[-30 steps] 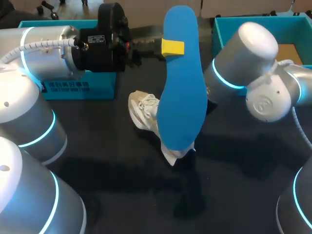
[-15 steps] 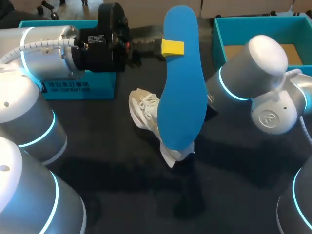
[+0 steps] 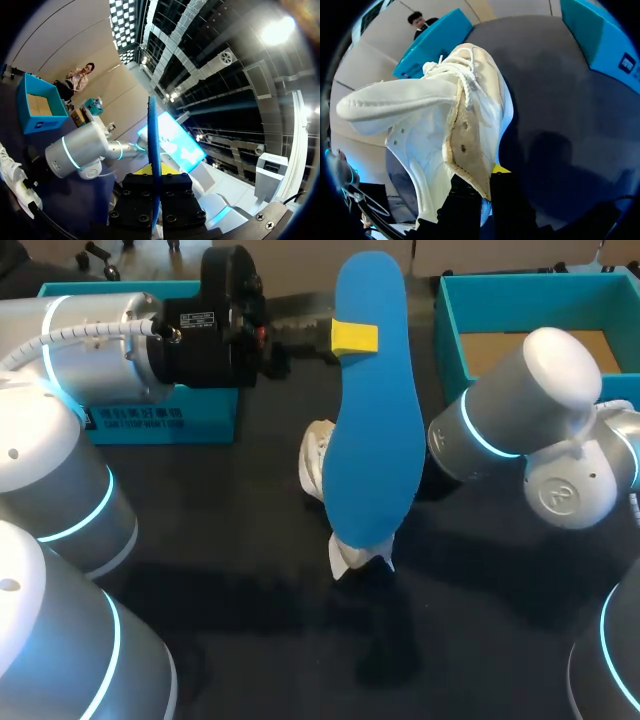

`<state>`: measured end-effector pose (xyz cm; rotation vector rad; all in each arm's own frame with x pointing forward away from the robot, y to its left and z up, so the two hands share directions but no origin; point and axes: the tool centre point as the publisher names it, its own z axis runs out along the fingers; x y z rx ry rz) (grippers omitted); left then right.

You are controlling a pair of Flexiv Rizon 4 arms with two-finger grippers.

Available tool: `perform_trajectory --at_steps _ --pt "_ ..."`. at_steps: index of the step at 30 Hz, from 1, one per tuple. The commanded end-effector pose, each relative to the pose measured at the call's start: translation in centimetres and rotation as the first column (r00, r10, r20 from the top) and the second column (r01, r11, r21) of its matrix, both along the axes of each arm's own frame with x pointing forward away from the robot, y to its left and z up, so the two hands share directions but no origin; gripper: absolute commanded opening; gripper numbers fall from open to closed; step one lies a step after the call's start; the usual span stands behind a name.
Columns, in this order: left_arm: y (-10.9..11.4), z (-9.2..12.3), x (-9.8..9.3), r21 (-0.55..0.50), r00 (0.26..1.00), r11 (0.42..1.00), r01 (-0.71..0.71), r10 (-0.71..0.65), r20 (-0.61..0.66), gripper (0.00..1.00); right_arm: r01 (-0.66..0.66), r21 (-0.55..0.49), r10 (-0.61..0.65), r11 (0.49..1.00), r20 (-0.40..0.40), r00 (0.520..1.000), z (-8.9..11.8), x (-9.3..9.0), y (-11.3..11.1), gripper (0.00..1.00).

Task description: Take the shoe out of the shoebox, open the shoe tongue, remove and reinsert the insole, then place the shoe into the shoebox

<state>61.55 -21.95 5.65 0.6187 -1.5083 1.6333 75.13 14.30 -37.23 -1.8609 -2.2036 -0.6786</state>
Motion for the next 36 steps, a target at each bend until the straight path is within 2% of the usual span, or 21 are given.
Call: perform_trajectory --at_steps 1,18,26,27,28,29,31,32,36 --pt "-0.1 -0.1 -0.1 -0.002 1.0 1.0 -0.002 0.002 -0.001 0.0 0.056 -0.004 -0.056 0.998 -0.007 0.998 0.3 -0.4 0.0 0.0" --pt "-0.1 -0.1 -0.1 -0.002 1.0 1.0 -0.002 0.002 -0.001 0.0 0.026 -0.022 -0.027 0.999 -0.075 0.997 -2.3 -0.6 -0.4 0.0" --pt "-0.1 -0.1 -0.1 -0.002 1.0 1.0 -0.002 0.002 -0.001 0.0 0.024 -0.025 -0.027 0.999 -0.105 0.994 -2.7 -0.8 -0.5 0.0" --pt "-0.1 -0.1 -0.1 -0.002 1.0 1.0 -0.002 0.002 -0.001 0.0 0.026 -0.025 -0.028 0.999 -0.105 0.994 -2.5 -0.8 -0.6 0.03" --pt "-0.1 -0.1 -0.1 -0.002 1.0 1.0 -0.002 0.002 -0.001 0.0 0.027 -0.025 -0.03 0.999 -0.106 0.994 -2.4 -0.9 -0.6 0.42" --pt "-0.1 -0.1 -0.1 -0.002 1.0 1.0 -0.002 0.002 -0.001 0.0 0.032 -0.023 -0.035 0.999 -0.106 0.994 -2.1 -1.0 -0.6 0.69" --pt "-0.1 -0.1 -0.1 -0.002 1.0 1.0 -0.002 0.002 -0.001 0.0 0.036 -0.019 -0.037 0.999 -0.106 0.994 -1.8 -1.1 -0.7 0.96" --pt "-0.1 -0.1 -0.1 -0.002 1.0 1.0 -0.002 0.002 -0.001 0.0 0.04 -0.009 -0.041 0.999 -0.104 0.994 -1.6 -1.2 -0.7 1.0" --pt "-0.1 -0.1 -0.1 -0.002 1.0 1.0 -0.002 0.002 -0.001 0.0 0.035 0.02 -0.033 0.999 -0.089 0.995 -0.2 -1.4 -0.6 1.0"
